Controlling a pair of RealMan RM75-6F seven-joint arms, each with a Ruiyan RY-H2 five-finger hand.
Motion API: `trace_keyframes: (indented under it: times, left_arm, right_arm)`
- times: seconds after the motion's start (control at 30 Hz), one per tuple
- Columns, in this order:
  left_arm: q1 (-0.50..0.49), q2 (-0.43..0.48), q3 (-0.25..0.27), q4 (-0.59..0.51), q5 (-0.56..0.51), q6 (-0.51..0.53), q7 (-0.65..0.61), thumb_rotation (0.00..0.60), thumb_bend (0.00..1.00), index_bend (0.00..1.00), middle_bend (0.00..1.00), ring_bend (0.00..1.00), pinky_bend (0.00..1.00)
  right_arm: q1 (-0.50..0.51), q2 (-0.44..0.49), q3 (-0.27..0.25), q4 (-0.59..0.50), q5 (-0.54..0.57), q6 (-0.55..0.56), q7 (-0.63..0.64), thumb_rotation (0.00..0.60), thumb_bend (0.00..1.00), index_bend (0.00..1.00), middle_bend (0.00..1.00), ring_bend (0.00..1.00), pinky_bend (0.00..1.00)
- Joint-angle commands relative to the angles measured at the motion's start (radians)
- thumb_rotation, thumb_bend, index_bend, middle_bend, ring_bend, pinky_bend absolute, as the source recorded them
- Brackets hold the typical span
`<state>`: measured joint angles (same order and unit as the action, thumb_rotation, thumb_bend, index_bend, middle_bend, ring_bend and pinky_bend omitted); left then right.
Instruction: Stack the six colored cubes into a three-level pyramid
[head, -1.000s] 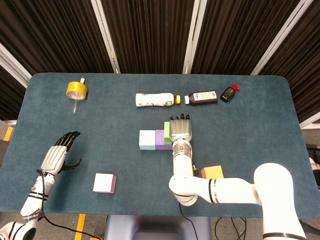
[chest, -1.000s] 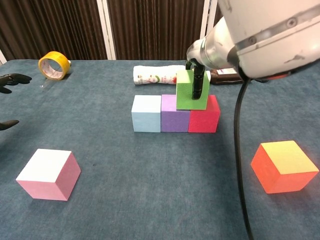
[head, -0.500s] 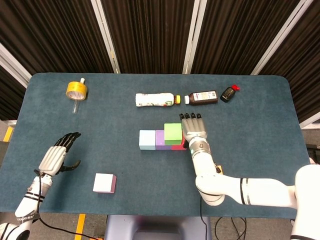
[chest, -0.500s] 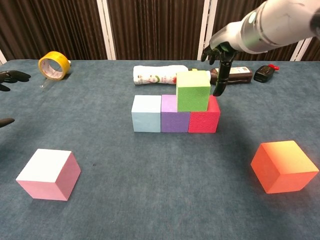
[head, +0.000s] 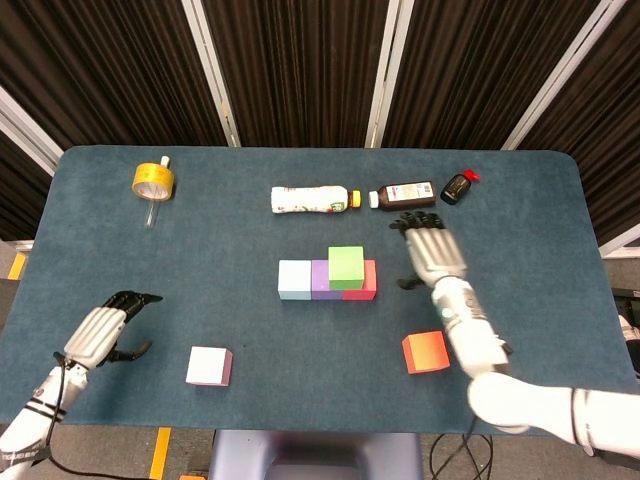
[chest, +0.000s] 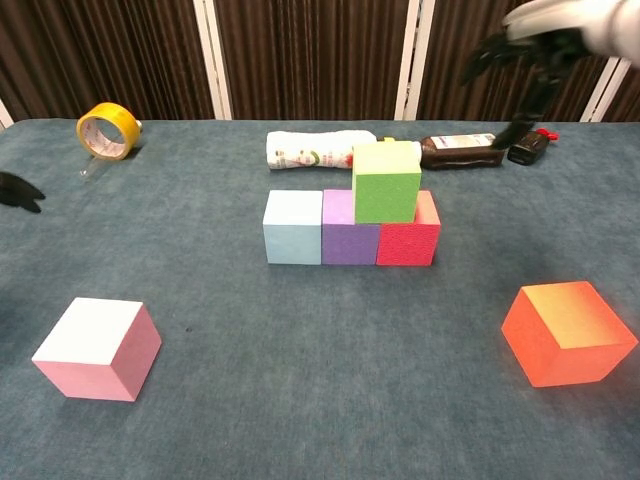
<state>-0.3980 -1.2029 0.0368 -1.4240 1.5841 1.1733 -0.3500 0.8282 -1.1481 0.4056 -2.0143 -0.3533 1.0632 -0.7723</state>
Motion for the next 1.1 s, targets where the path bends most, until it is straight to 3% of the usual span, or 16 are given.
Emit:
trace_keyframes:
  times: [0.03, 0.2, 0.4, 0.77, 1.0, 1.1]
  left_arm:
    - [0.008, 0.025, 0.030, -0.048, 0.023, -0.005, 0.022, 0.600, 0.33, 0.19, 0.20, 0.16, 0.14]
    - [0.000, 0.054, 0.064, -0.149, 0.051, -0.038, 0.043, 0.600, 0.34, 0.08, 0.11, 0.09, 0.14]
    - [-0.019, 0.023, 0.062, -0.210, 0.022, -0.101, 0.189, 0.600, 0.34, 0.00, 0.01, 0.02, 0.13]
    - [-0.045, 0.001, 0.065, -0.278, -0.051, -0.196, 0.316, 0.600, 0.34, 0.00, 0.00, 0.00, 0.11]
    - [-0.044, -0.073, 0.038, -0.225, -0.078, -0.180, 0.357, 0.600, 0.34, 0.00, 0.00, 0.00, 0.11]
    - [-0.042, -0.110, 0.029, -0.196, -0.076, -0.166, 0.343, 0.600, 0.34, 0.03, 0.07, 0.05, 0.13]
  right_arm:
    - [-0.150, 0.129, -0.063, -0.014, -0.192, -0.092, 0.195, 0.600, 0.26, 0.30, 0.19, 0.07, 0.16]
    - [-0.221, 0.154, -0.101, 0.071, -0.330, -0.161, 0.357, 0.600, 0.26, 0.29, 0.19, 0.07, 0.16]
    - [-0.260, 0.149, -0.128, 0.169, -0.447, -0.234, 0.519, 0.600, 0.26, 0.29, 0.19, 0.07, 0.16]
    - [-0.276, 0.139, -0.166, 0.250, -0.551, -0.260, 0.647, 0.600, 0.26, 0.28, 0.19, 0.07, 0.16]
    - [-0.279, 0.137, -0.182, 0.262, -0.558, -0.248, 0.676, 0.600, 0.26, 0.28, 0.19, 0.07, 0.16]
    - [-0.280, 0.139, -0.189, 0.262, -0.557, -0.242, 0.684, 0.600, 0.26, 0.28, 0.19, 0.07, 0.16]
